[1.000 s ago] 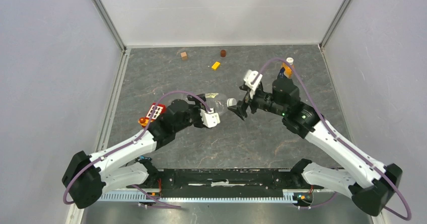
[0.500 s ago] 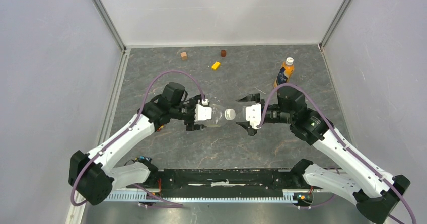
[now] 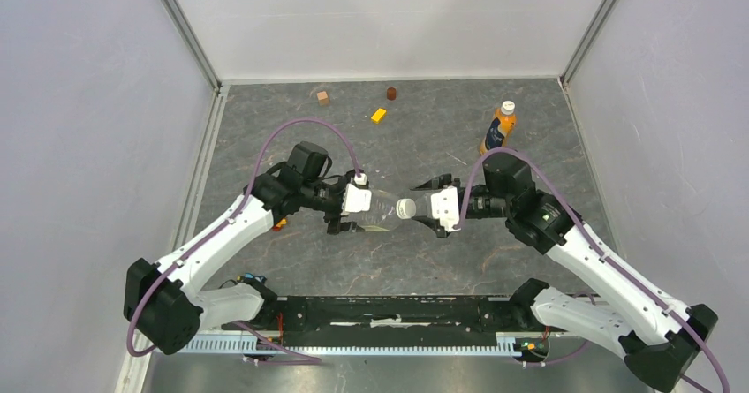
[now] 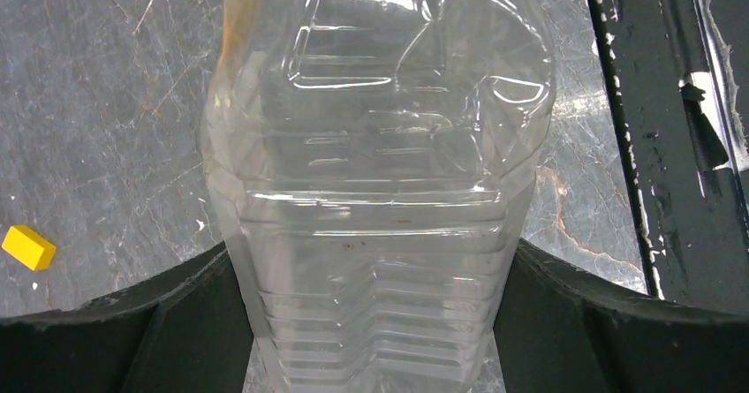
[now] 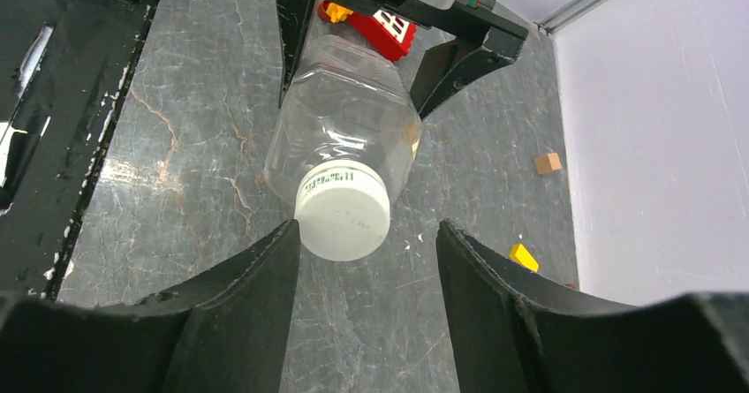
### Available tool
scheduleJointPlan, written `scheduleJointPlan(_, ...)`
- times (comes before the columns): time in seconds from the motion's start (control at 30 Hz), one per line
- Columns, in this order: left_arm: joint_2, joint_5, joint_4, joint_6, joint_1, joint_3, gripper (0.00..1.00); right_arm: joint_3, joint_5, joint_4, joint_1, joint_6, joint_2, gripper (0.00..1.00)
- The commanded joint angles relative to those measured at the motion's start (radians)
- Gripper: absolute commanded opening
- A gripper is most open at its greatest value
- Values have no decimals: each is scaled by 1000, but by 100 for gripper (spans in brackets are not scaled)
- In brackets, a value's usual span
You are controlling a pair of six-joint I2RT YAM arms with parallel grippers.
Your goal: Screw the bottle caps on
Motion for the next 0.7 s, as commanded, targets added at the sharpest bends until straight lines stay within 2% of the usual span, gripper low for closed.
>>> scheduleJointPlan(0.0,1,60,2,42,5,44,29,-4,-34,16,11,2,11,60)
scheduleJointPlan(0.17,6,69,2,44,6,53,29,-2,-33,16,17,2,21,56)
scheduleJointPlan(0.5,15,90,2,43,6,64,29,1,-31,6,37,2,35,54)
scheduleJointPlan(0.67,9,91,2,43,6,63,28,0,-17,1,39,8,39,48)
